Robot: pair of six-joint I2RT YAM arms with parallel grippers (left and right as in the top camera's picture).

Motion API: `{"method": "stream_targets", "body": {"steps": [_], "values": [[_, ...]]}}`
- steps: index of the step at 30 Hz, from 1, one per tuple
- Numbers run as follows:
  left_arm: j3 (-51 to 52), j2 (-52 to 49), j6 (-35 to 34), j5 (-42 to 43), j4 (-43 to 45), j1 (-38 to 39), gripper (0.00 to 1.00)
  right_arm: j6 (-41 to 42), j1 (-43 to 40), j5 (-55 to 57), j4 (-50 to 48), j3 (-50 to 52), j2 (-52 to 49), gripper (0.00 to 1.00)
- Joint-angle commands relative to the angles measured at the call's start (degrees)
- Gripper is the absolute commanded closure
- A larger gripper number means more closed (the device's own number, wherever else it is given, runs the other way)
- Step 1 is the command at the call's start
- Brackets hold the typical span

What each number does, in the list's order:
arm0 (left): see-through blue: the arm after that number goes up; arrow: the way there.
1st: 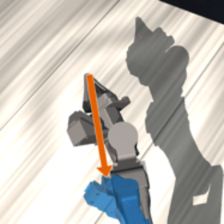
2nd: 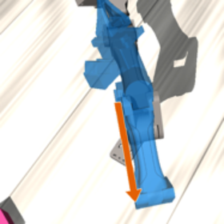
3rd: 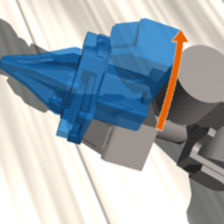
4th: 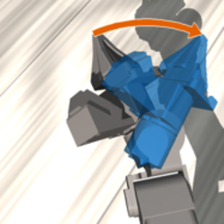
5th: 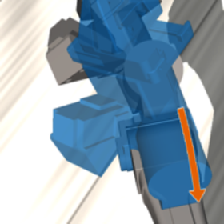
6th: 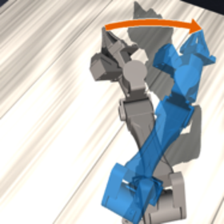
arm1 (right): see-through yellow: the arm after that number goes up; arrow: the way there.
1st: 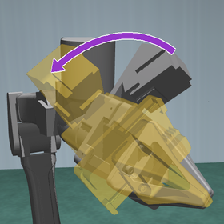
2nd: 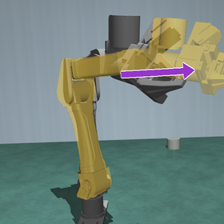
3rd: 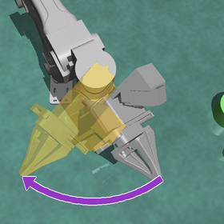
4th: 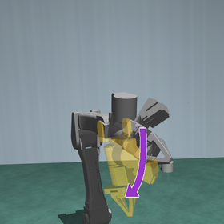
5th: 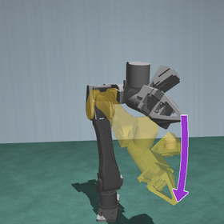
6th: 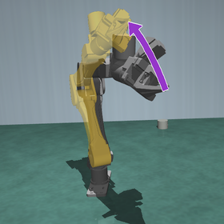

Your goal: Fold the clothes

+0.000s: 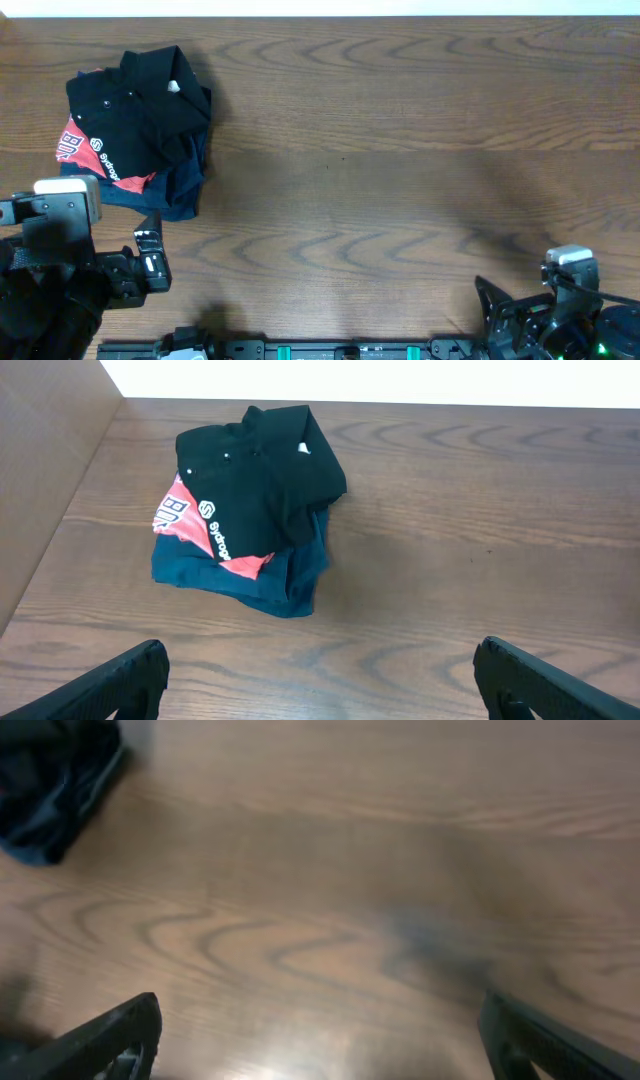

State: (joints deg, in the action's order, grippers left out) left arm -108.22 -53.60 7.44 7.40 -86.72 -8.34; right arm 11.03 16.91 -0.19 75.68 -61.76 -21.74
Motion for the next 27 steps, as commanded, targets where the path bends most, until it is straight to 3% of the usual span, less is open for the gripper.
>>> {"method": "stream_targets", "body": {"steps": [1,8,16,27], "values": [[0.28,0.13,-0.70,-0.42,0.13,0.28,0.02,-1.25,-2.82,1.68,-2.19,3.06,3.17,0.01],[0.28,0.13,-0.70,-0.42,0.15,0.28,0.02,-0.61,-3.39,1.25,-9.53,12.15,10.40,0.01],[0.28,0.13,-0.70,-0.42,0.15,0.28,0.02,-0.63,-5.44,7.72,-39.15,34.16,21.11,0.01],[0.28,0.13,-0.70,-0.42,0.13,0.28,0.02,-0.59,-6.10,7.69,-64.52,55.82,21.40,0.01]]}}
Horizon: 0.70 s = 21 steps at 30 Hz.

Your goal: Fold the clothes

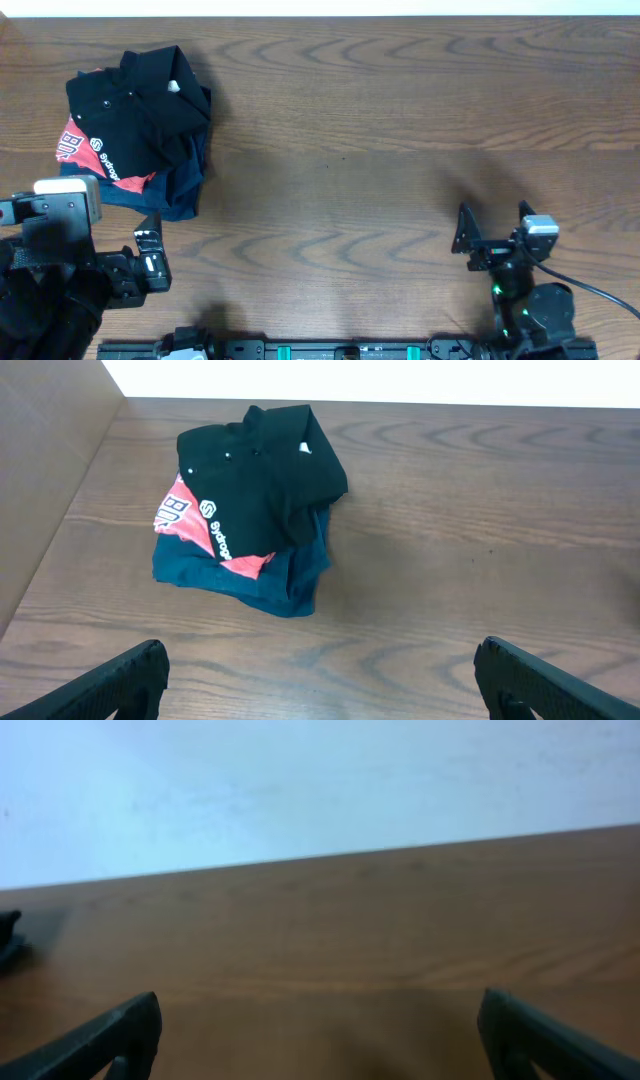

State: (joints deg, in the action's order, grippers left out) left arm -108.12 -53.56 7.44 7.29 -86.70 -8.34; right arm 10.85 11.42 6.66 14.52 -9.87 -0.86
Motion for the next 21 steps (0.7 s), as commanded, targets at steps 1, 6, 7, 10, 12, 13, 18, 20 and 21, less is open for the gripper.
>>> {"method": "stream_targets", "body": {"steps": [1,6,7,10,12,13,18,20,21], "values": [[0.17,0.09,-0.70,-0.31,0.11,0.28,0.02,-0.42,-0.59,0.85,-5.49,5.51,0.52,0.01],[0.17,0.09,-0.70,-0.31,0.13,0.28,0.02,-0.44,-0.59,0.85,-11.91,9.57,0.55,0.01],[0.17,0.09,-0.70,-0.31,0.11,0.28,0.02,-0.42,-0.57,0.74,-11.58,9.57,0.55,0.01],[0.15,0.09,-0.70,-0.31,0.13,0.28,0.02,-0.42,-0.59,0.79,-11.08,9.55,0.50,0.01],[0.17,0.09,-0.70,-0.31,0.13,0.28,0.02,-0.44,-0.59,0.81,-11.08,9.55,0.50,0.01],[0.17,0.09,-0.70,-0.31,0.13,0.28,0.02,-0.42,-0.59,0.79,-11.08,9.55,0.50,0.01],[0.17,0.09,-0.70,-0.31,0.13,0.28,0.02,-0.42,-0.59,0.81,-11.08,9.55,0.48,0.01],[0.17,0.09,-0.70,-0.31,0.13,0.28,0.02,-0.42,-0.59,0.81,-11.08,9.55,0.48,0.01],[0.17,0.09,-0.70,-0.31,0.13,0.28,0.02,-0.42,-0.59,0.81,-11.08,9.55,0.48,0.01]]}}
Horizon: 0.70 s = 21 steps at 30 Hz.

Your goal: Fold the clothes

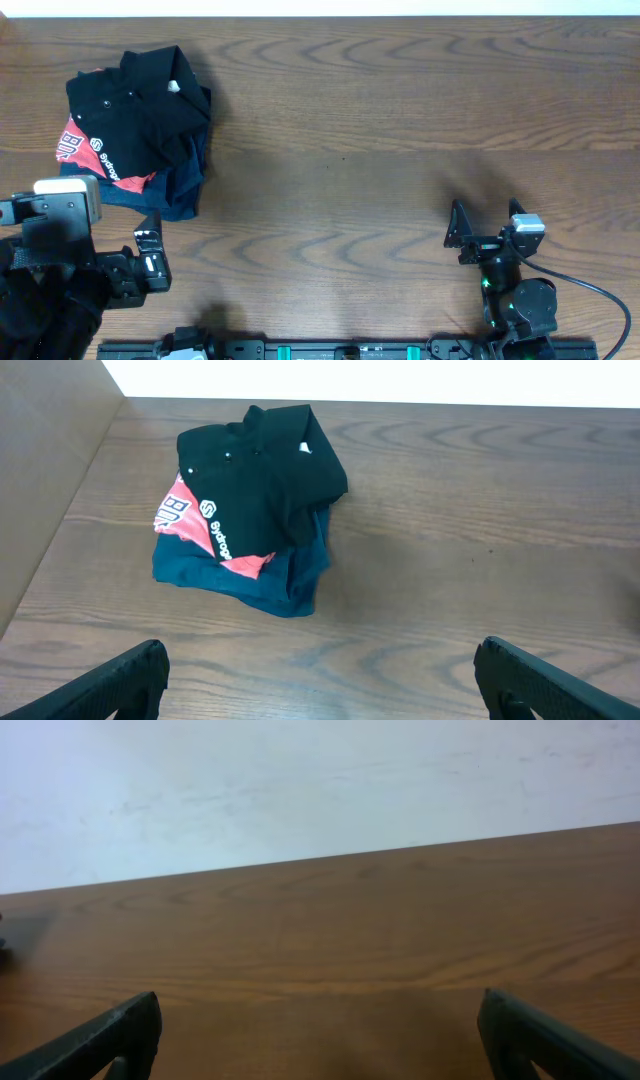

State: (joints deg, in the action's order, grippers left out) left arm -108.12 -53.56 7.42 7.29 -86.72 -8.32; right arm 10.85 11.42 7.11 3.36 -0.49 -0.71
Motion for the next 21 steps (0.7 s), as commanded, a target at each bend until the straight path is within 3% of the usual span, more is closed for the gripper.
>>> {"method": "stream_targets", "body": {"steps": [1,14,18,21], "values": [[0.17,0.09,-0.66,-0.31,0.15,0.26,0.02,-0.44,-0.59,0.35,0.09,0.17,0.35,0.01],[0.22,0.44,0.46,-2.03,0.85,1.92,0.02,-0.44,-0.59,0.35,0.09,0.17,0.33,0.01],[2.56,1.81,0.39,-3.93,8.70,8.98,0.02,-0.42,-0.59,0.35,0.09,0.17,0.33,0.01],[9.88,4.98,0.39,-3.89,17.27,12.15,0.02,-0.44,-0.59,0.35,0.09,0.17,0.33,0.01]]}}
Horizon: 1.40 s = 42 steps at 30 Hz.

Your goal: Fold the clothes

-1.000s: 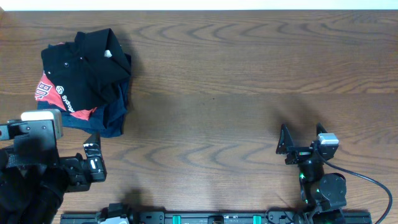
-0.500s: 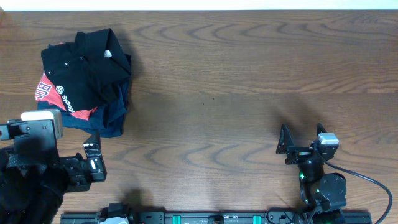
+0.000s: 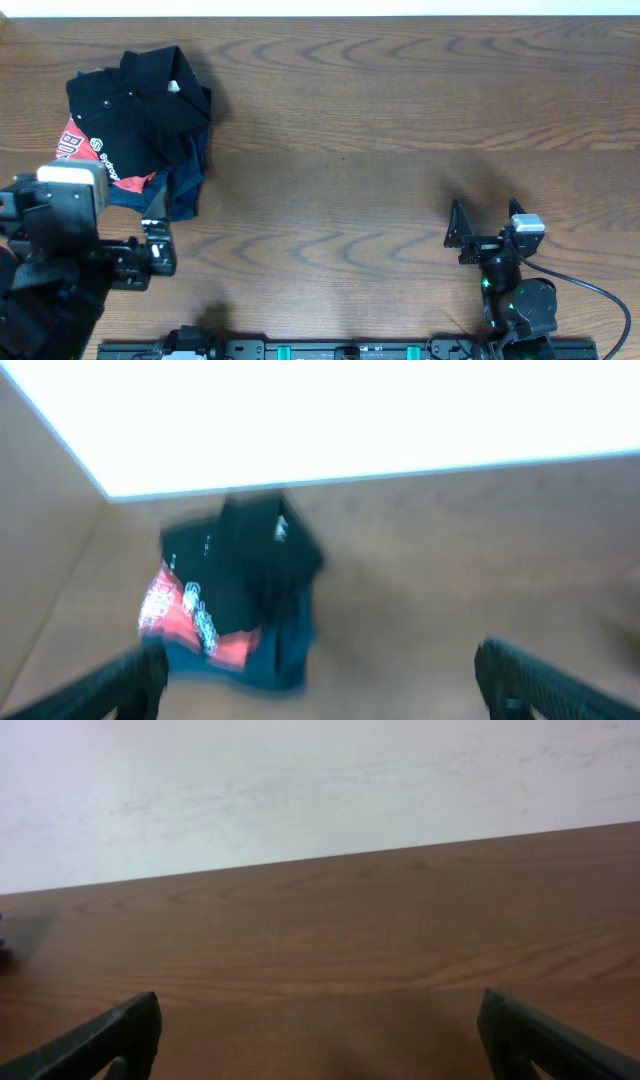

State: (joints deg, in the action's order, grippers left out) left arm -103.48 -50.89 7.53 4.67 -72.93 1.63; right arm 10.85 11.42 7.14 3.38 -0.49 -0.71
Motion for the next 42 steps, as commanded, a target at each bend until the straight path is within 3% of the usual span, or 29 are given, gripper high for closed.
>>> {"method": "stream_targets", "body": {"steps": [1,9,19,26,35,42], "values": [[9.05,4.02,0.26,-1.25,6.54,2.32,0.02,-0.44,-0.59,0.33,0.07,0.17,0.33,0.01],[42.18,21.68,0.33,-1.33,31.89,1.11,0.02,-0.44,-0.59,0.33,0.07,0.17,0.33,0.01],[74.53,41.42,0.28,-1.31,51.43,0.52,0.02,-0.44,-0.59,0.33,0.07,0.17,0.33,0.01],[88.94,47.23,0.33,-1.33,70.16,0.52,0.02,-0.42,-0.59,0.33,0.07,0.17,0.33,0.01],[103.06,50.80,0.28,-1.31,87.97,0.52,0.02,-0.42,-0.59,0.33,0.07,0.17,0.33,0.01],[103.25,50.80,0.28,-1.29,85.02,0.52,0.02,-0.44,-0.59,0.33,0.07,0.17,0.33,0.01]]}}
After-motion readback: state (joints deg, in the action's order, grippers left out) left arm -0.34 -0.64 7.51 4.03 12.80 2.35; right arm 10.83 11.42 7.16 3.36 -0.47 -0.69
